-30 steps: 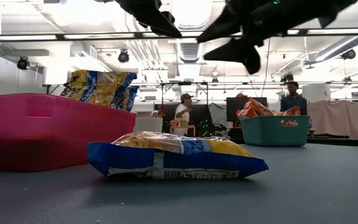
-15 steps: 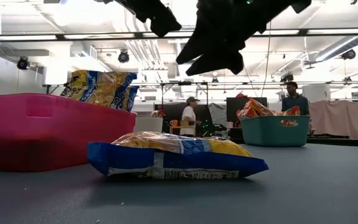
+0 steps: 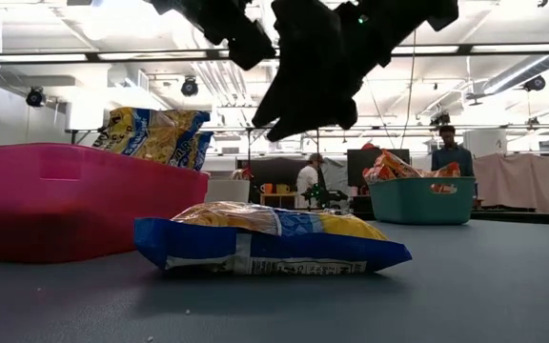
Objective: Sort Maruchan noodles
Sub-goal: Put the blue noodle pack into the red bin
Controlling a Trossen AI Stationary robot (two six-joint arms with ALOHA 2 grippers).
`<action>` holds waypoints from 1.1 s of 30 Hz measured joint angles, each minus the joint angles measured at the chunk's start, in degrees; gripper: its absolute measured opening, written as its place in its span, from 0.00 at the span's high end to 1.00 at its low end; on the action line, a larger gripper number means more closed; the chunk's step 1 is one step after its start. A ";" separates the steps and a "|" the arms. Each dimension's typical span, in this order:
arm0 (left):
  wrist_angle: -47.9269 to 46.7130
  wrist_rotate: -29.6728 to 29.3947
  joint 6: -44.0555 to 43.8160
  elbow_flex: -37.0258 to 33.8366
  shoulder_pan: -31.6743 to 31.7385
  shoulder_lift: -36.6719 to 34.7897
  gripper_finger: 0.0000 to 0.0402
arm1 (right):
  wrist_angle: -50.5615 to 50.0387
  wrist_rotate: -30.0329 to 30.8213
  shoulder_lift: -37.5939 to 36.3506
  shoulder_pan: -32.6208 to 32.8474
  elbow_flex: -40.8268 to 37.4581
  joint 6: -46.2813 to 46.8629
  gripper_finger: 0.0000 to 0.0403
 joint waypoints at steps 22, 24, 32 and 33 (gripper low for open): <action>16.92 0.33 -7.30 -18.85 -1.54 -14.58 0.59 | 0.32 -4.44 1.50 0.48 0.03 1.78 0.52; 22.04 0.38 -9.25 -21.80 -2.25 -17.14 0.59 | 0.29 -6.38 1.50 1.54 0.54 1.83 0.52; 39.80 -1.13 -11.67 -32.42 -3.52 -26.87 0.59 | -1.20 -6.44 1.58 5.13 5.80 1.80 0.64; 41.90 -1.15 -11.90 -33.87 -3.52 -28.12 0.59 | -1.37 -6.44 1.80 5.43 6.59 2.14 0.66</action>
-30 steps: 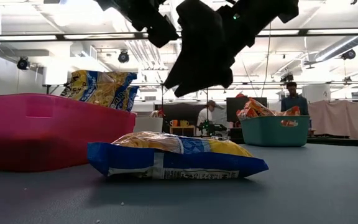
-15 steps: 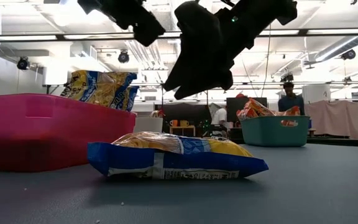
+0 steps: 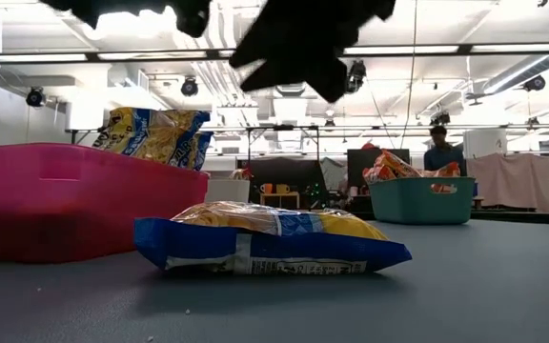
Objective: Sort Maruchan noodles
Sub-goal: Put the blue noodle pack into the red bin
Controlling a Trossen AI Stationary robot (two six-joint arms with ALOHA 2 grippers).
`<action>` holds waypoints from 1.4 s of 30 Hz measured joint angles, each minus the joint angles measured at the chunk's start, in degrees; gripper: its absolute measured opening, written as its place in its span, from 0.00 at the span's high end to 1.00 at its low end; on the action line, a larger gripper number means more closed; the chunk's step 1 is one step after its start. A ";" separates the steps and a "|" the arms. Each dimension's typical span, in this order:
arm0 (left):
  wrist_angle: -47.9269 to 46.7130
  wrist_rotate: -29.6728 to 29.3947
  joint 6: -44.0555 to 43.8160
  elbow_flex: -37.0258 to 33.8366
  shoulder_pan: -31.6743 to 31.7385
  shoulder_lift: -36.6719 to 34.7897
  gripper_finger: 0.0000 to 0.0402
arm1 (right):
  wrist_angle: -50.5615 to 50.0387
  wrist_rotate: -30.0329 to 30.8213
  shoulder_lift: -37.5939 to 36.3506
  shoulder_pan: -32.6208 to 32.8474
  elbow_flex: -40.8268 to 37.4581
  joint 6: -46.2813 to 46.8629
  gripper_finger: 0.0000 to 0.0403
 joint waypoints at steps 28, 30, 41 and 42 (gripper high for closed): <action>12.32 -0.02 -3.48 -8.38 0.02 -12.81 0.59 | -11.01 -6.73 12.94 -3.87 3.68 3.87 0.92; 12.41 -0.03 -1.83 -6.72 0.02 -11.90 0.59 | -15.30 -2.77 12.82 -4.46 3.74 3.63 0.92; 11.72 -1.76 4.72 -3.50 0.07 -5.54 0.59 | -22.92 5.30 3.12 -4.71 3.04 1.45 0.92; 11.65 -2.95 5.34 -3.44 0.09 -5.18 0.59 | -23.04 6.58 1.51 -4.23 2.76 1.44 0.92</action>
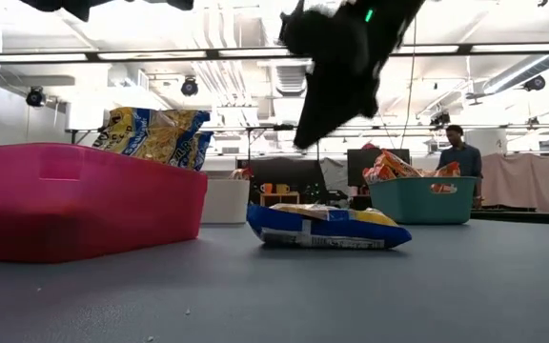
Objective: Sort Maruchan noodles
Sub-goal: Put the blue noodle pack into the red bin
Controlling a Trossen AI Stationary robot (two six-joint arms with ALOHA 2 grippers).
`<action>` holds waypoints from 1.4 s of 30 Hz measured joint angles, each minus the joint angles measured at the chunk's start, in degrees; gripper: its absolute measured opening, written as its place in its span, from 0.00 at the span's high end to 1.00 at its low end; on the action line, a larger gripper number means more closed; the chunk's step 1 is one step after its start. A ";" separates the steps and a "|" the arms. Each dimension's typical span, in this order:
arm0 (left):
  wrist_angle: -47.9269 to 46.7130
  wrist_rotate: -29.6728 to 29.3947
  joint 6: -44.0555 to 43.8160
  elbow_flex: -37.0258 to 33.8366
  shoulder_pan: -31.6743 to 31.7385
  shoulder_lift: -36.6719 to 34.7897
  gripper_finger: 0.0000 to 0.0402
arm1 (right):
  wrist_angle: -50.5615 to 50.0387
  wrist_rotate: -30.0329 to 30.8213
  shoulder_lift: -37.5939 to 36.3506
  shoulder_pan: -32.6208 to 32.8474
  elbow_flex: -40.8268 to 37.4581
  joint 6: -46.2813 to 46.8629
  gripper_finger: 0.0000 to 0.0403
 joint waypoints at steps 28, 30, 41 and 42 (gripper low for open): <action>0.10 -2.53 5.66 3.44 0.11 5.11 0.59 | 71.44 9.12 10.17 3.02 -29.65 -2.40 0.92; 0.01 -2.55 5.60 3.41 0.11 5.20 0.59 | 72.22 9.41 11.22 2.93 -29.28 -2.45 0.92; 0.35 -2.57 4.79 3.41 0.09 5.88 0.59 | 50.68 9.11 2.53 1.48 -29.61 -2.94 0.92; 0.33 -2.57 4.24 3.41 0.09 5.94 0.59 | 48.09 9.10 1.06 1.29 -29.63 -3.43 0.92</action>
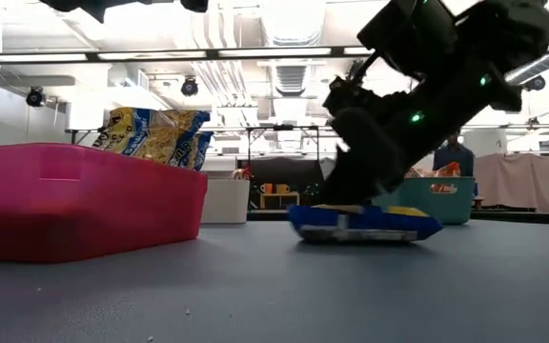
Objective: Sort Maruchan noodles
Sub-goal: Put the blue noodle pack into the red bin
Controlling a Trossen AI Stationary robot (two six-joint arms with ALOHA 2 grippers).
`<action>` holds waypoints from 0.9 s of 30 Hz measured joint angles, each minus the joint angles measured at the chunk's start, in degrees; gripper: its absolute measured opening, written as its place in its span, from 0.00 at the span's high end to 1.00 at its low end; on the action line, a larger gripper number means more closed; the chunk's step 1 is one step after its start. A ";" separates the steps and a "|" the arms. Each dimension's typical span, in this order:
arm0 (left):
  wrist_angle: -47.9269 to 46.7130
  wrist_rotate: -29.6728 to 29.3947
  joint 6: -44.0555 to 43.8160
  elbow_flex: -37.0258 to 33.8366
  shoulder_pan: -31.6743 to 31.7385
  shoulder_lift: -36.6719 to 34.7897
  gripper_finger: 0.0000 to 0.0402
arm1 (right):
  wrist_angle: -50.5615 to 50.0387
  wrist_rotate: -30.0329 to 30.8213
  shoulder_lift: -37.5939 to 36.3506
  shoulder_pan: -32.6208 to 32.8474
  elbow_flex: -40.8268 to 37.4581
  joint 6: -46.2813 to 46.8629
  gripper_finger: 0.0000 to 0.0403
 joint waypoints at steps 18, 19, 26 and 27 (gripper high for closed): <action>-0.09 0.04 -9.51 0.33 -2.15 6.31 0.59 | -22.19 -3.69 -27.48 1.72 -0.44 5.35 0.92; -0.09 0.04 -9.86 0.33 -2.65 6.99 0.59 | -22.02 -3.69 -28.05 2.16 -0.42 5.38 0.92; -3.12 0.06 -12.90 0.33 -5.99 9.92 0.59 | -22.09 -3.25 -26.06 4.37 -0.44 9.63 0.92; -3.19 0.02 -13.50 0.33 -6.46 10.40 0.59 | -21.99 -3.15 -24.85 4.42 -0.44 10.16 0.92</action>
